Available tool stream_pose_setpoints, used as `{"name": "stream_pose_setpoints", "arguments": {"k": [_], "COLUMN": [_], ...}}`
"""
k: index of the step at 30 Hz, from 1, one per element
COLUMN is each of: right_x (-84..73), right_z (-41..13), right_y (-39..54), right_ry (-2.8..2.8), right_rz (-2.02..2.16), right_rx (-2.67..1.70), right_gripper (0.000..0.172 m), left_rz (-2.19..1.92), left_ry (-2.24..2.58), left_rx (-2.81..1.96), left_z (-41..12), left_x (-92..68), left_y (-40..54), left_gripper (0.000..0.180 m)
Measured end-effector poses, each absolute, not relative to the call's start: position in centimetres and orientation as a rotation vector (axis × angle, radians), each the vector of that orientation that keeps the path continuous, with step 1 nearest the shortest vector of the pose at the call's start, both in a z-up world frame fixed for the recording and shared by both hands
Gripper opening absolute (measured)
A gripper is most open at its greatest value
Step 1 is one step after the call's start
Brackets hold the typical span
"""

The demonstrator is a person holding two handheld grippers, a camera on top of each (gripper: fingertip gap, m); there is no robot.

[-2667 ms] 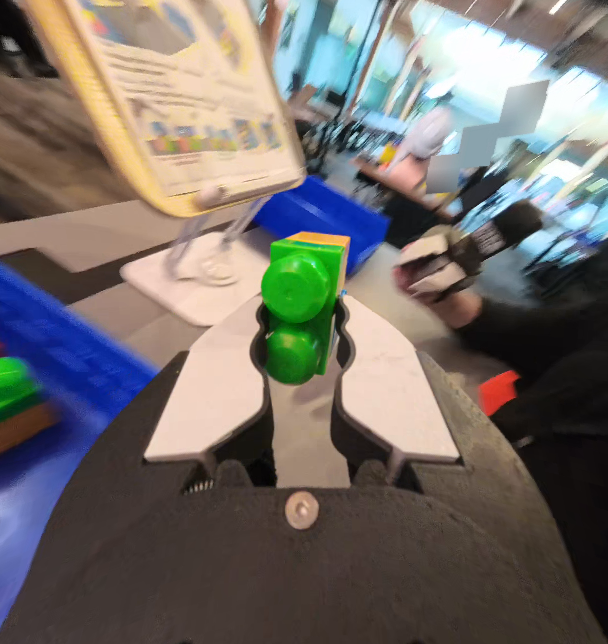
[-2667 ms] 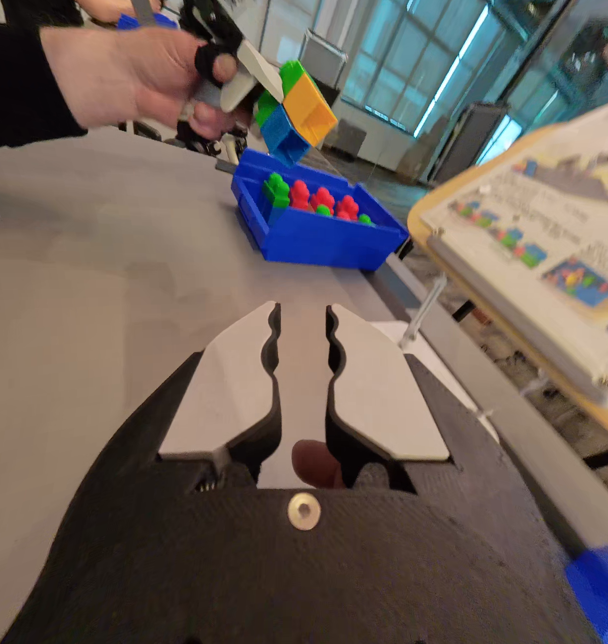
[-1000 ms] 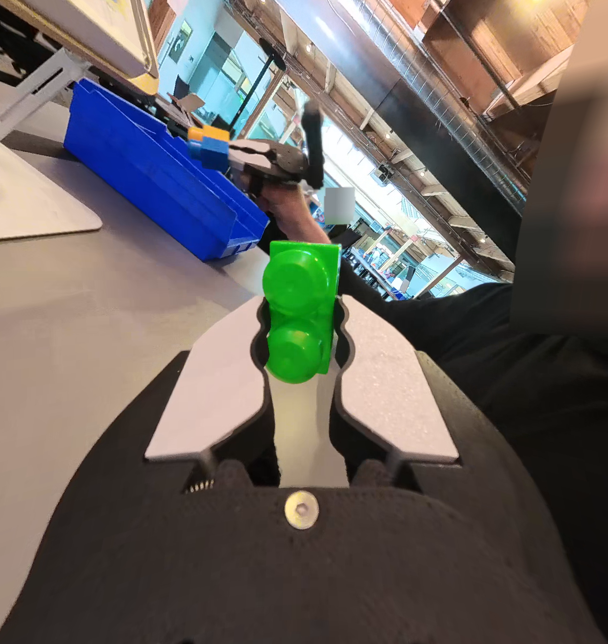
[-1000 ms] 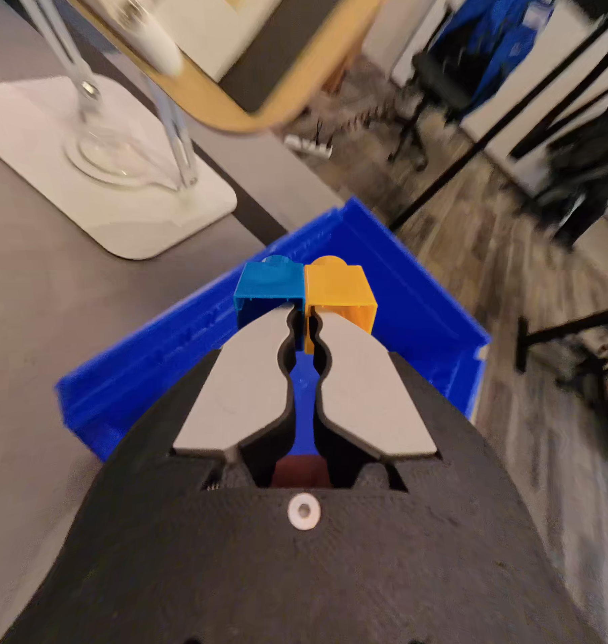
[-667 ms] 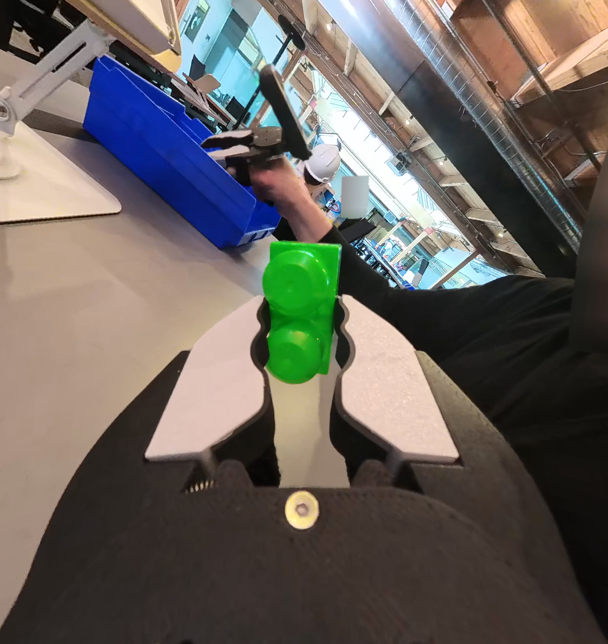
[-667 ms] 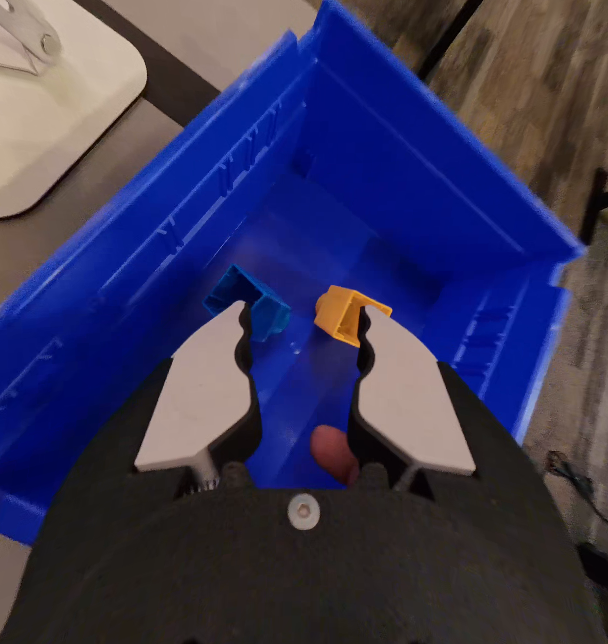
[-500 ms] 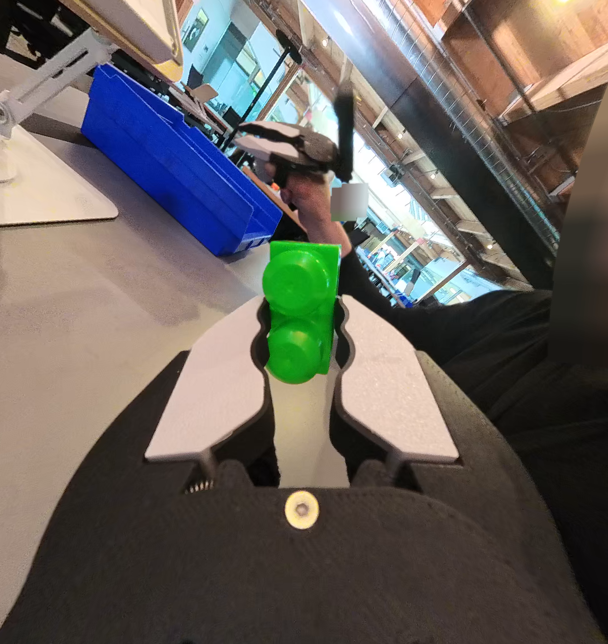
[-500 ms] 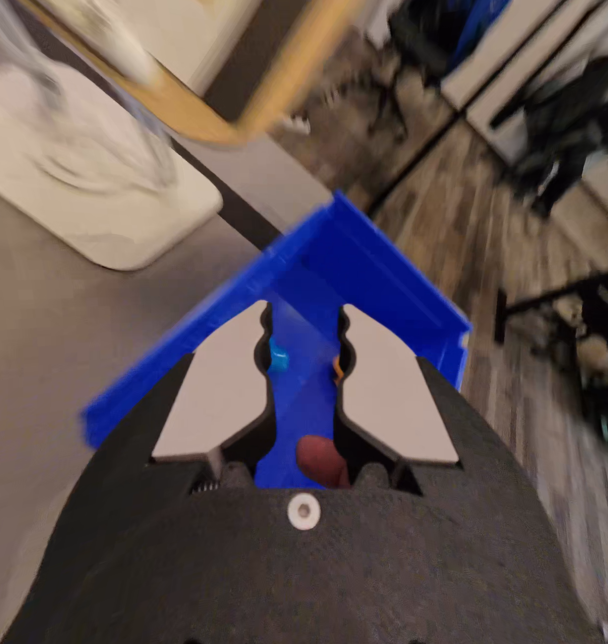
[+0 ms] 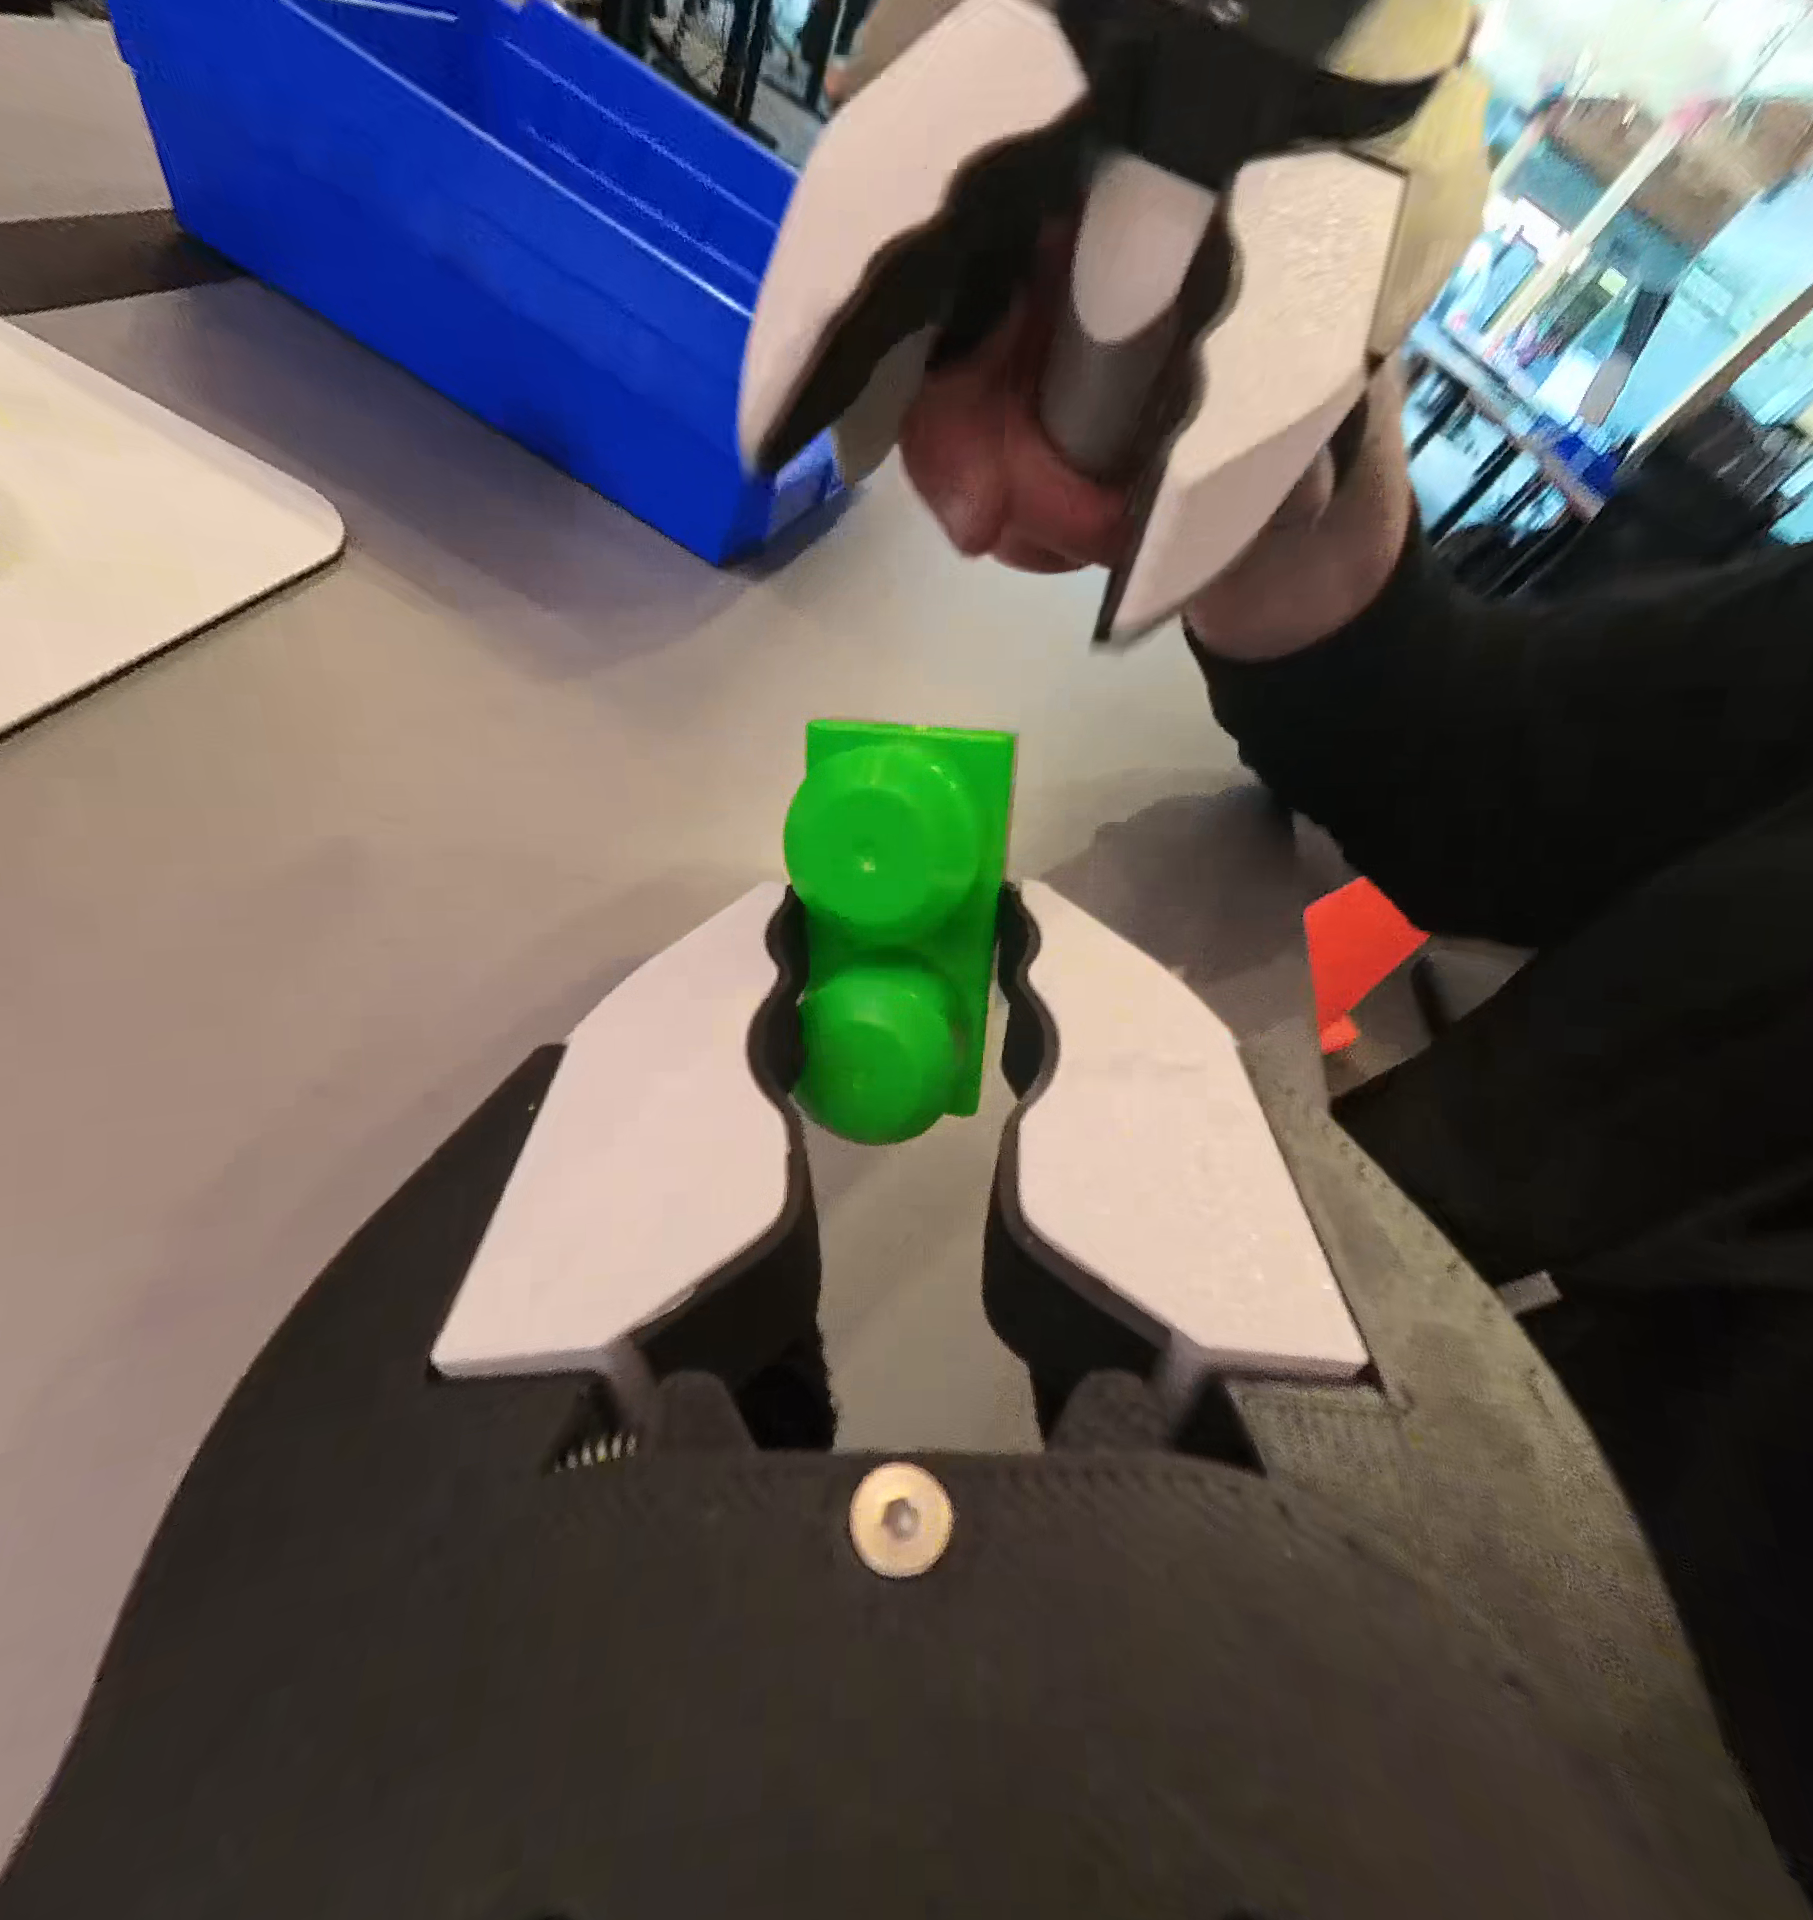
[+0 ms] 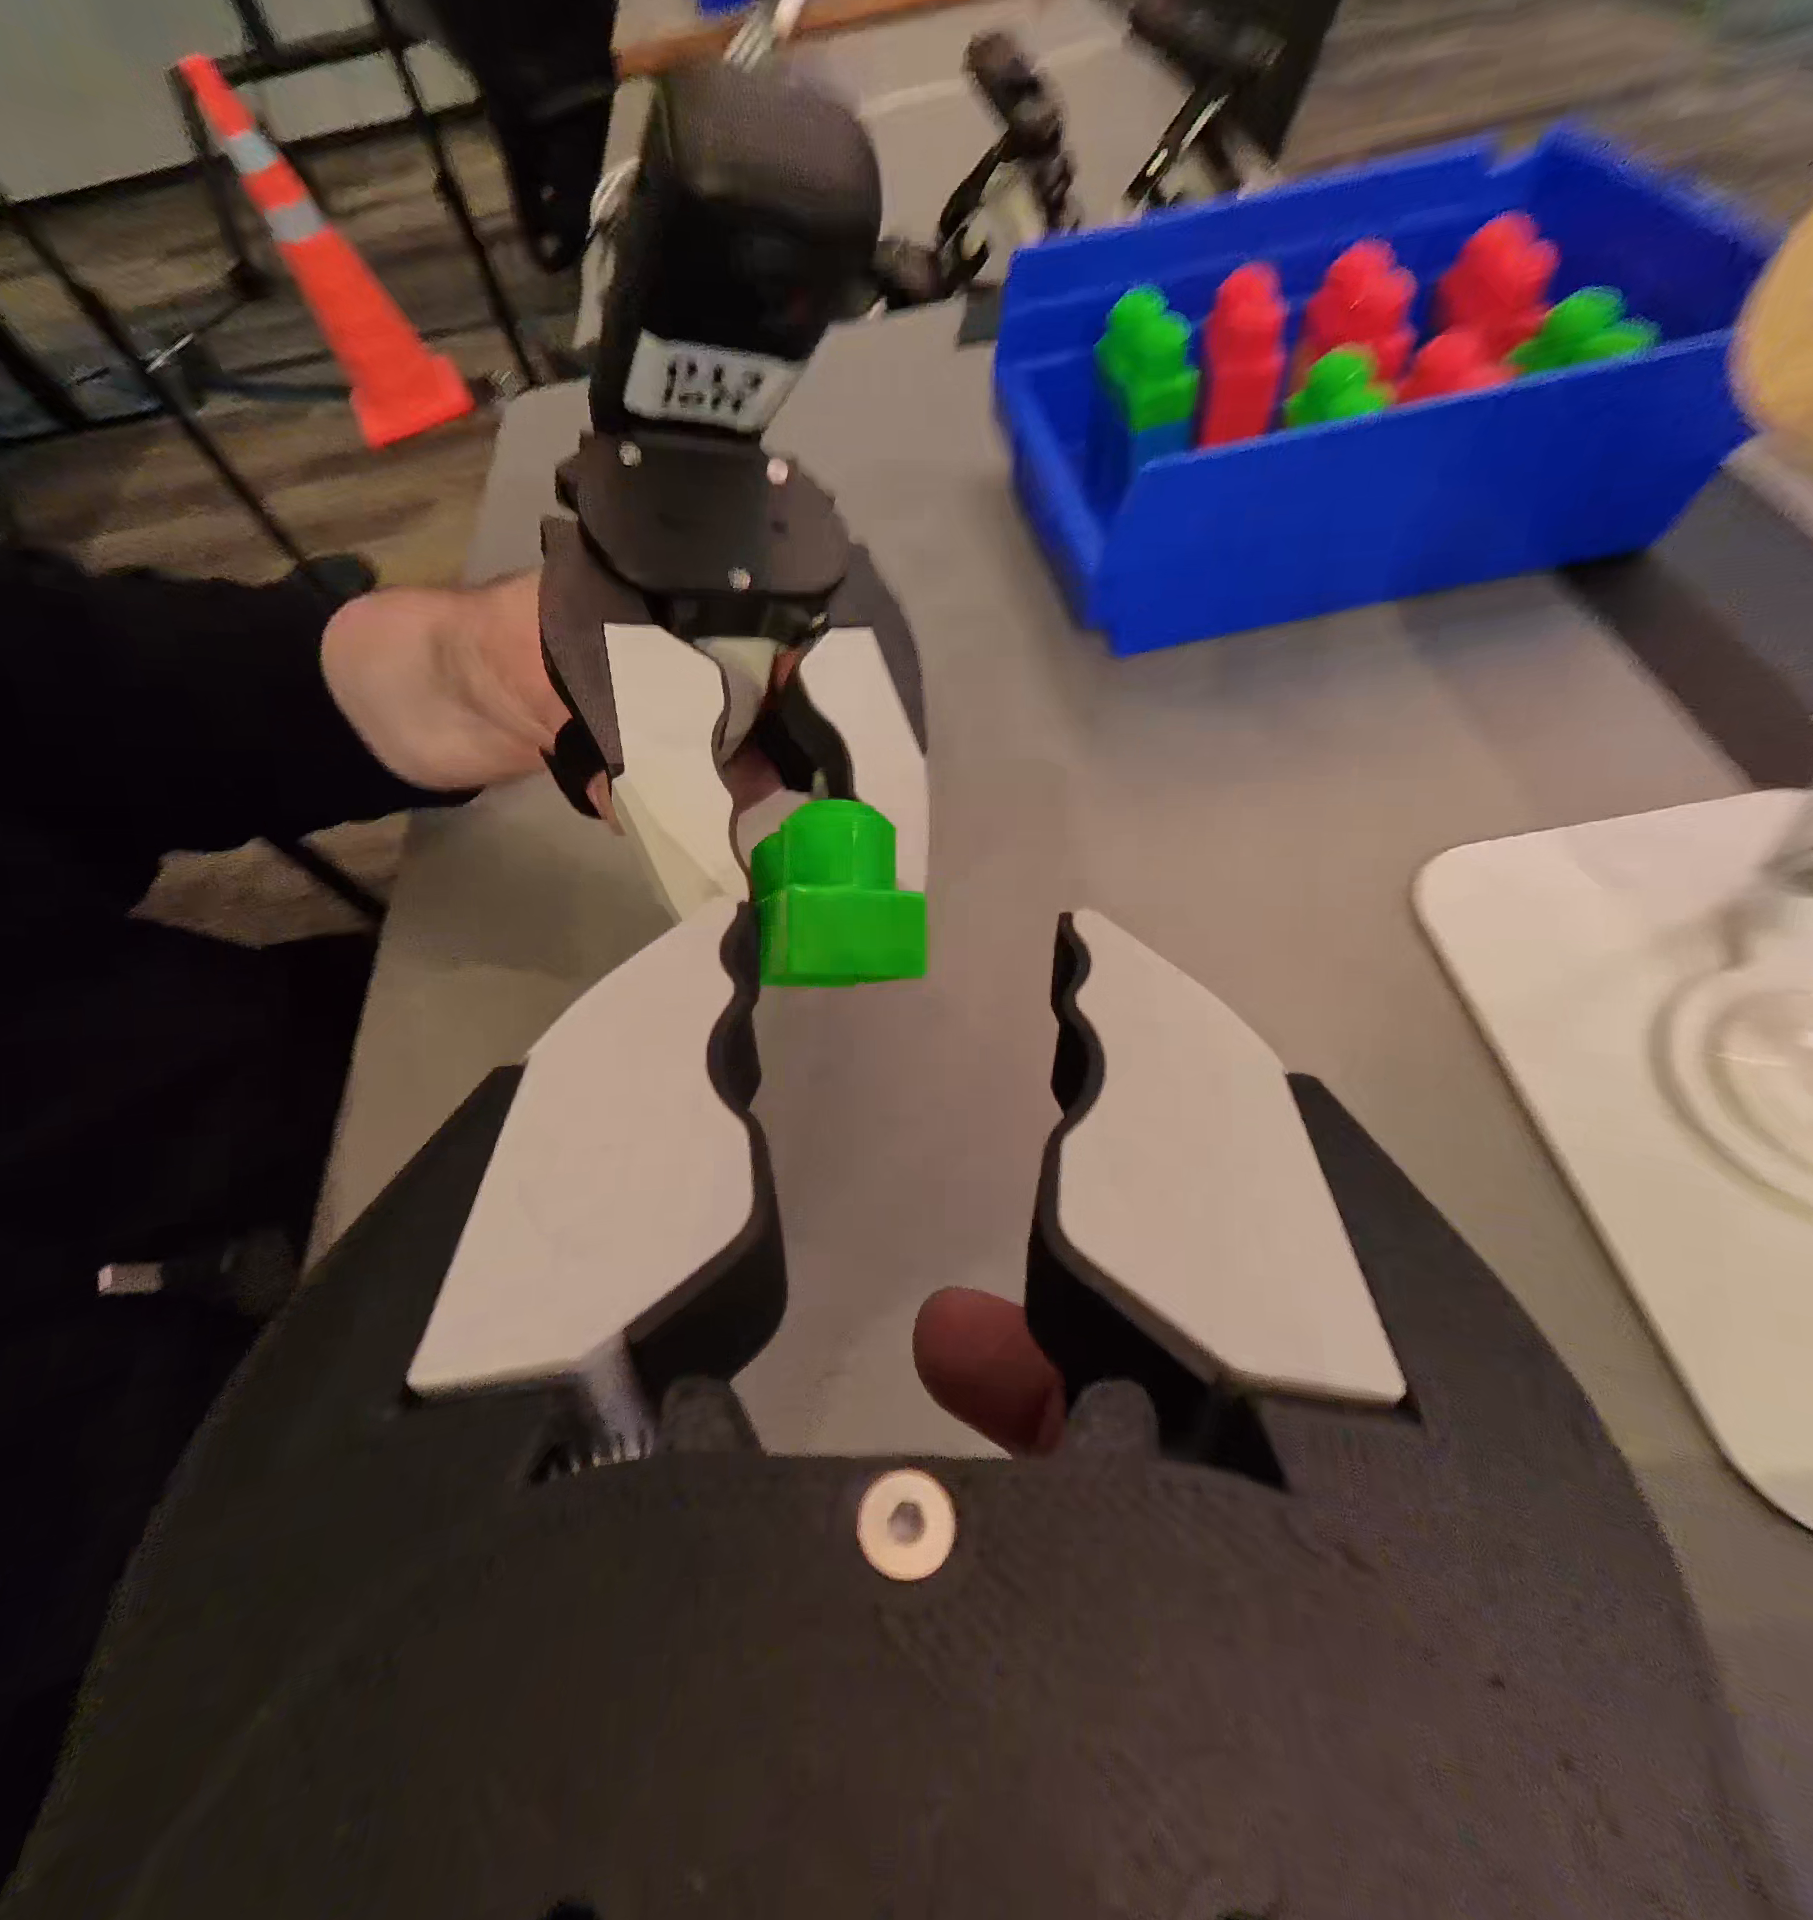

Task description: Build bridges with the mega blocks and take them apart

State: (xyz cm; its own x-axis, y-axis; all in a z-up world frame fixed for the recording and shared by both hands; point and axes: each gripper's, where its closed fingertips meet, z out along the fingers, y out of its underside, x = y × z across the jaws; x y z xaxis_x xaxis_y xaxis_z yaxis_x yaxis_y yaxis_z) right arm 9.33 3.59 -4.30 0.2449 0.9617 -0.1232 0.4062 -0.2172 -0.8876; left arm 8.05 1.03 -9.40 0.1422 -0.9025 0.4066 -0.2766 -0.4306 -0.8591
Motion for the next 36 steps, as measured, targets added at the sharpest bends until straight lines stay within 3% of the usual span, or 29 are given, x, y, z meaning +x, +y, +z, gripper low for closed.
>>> {"name": "stream_pose_setpoints", "arguments": {"k": [5, 7, 19, 23, 27, 36], "right_x": [7.4, 7.1, 9.3, 14.4, 23.9, 41.7], "right_z": [-7.1, -7.2, -4.0, -1.1, -0.5, -7.7], "right_y": [1.7, 0.7, 1.6, 4.4, 9.4, 16.6], "right_ry": [-1.396, -1.417, -1.210, -1.080, -0.904, -0.515], "right_rz": [1.112, 1.223, 1.229, 1.039, 0.678, 0.178], "right_rx": [-1.848, -1.824, -1.660, -1.646, -1.768, -2.155], "right_gripper": [0.051, 0.036, 0.036, 0.036, 0.036, 0.037], "left_rz": [-1.258, -1.222, -1.293, -1.261, -1.262, -1.188], "left_ry": [1.206, 1.236, 1.189, 1.161, 1.138, 1.125], "left_rx": [-1.755, -1.747, -1.636, -1.643, -1.675, -1.712], "left_z": [-8.8, -9.2, -7.1, -7.3, -8.6, -10.4], "left_x": [8.9, 8.8, 8.3, 7.4, 6.5, 5.3], "left_y": [0.1, 0.0, -0.1, 0.6, 1.3, 2.3], "left_gripper": [0.035, 0.035, 0.038, 0.040, 0.031, 0.023]}}
